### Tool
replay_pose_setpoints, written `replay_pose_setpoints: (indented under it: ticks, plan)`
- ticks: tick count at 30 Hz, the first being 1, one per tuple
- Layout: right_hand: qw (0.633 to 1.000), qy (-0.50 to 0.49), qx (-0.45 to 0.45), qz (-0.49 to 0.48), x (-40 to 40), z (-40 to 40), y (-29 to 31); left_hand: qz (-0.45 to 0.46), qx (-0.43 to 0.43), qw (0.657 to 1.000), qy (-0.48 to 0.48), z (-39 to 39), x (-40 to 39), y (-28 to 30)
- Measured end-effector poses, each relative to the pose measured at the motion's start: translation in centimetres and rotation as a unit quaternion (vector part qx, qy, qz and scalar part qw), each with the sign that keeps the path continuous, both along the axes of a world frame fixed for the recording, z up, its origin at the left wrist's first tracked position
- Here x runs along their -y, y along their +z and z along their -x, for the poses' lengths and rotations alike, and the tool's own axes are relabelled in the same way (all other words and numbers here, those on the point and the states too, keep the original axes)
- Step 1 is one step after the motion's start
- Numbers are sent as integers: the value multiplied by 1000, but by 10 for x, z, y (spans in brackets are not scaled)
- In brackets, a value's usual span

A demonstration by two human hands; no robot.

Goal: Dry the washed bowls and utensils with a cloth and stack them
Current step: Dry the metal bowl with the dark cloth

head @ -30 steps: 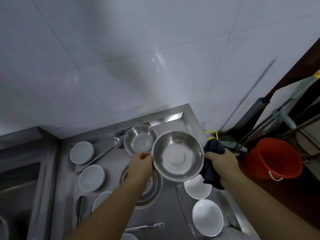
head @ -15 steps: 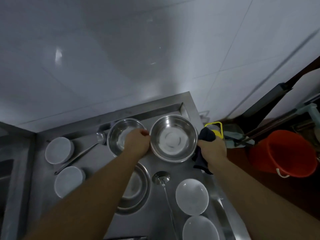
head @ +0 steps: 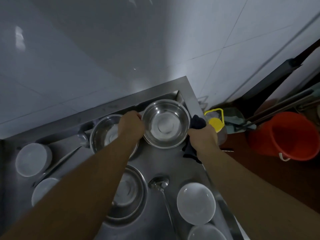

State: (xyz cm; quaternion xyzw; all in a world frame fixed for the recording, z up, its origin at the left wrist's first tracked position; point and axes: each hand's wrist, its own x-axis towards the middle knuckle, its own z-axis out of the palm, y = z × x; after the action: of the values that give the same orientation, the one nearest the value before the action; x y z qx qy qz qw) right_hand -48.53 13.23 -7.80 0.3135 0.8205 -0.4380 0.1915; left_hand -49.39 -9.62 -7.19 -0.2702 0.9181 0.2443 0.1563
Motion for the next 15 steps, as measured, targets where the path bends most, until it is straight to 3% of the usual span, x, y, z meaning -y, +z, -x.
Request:
replay_pose_setpoints:
  ticks: [9, 15]
  plan:
    - [1000, -4, -10, 8, 2, -10, 2, -11, -34, 999, 4, -5, 12, -1]
    - [997, 59, -16, -46, -6, -32, 25, -13, -66, 998, -5, -33, 26, 19]
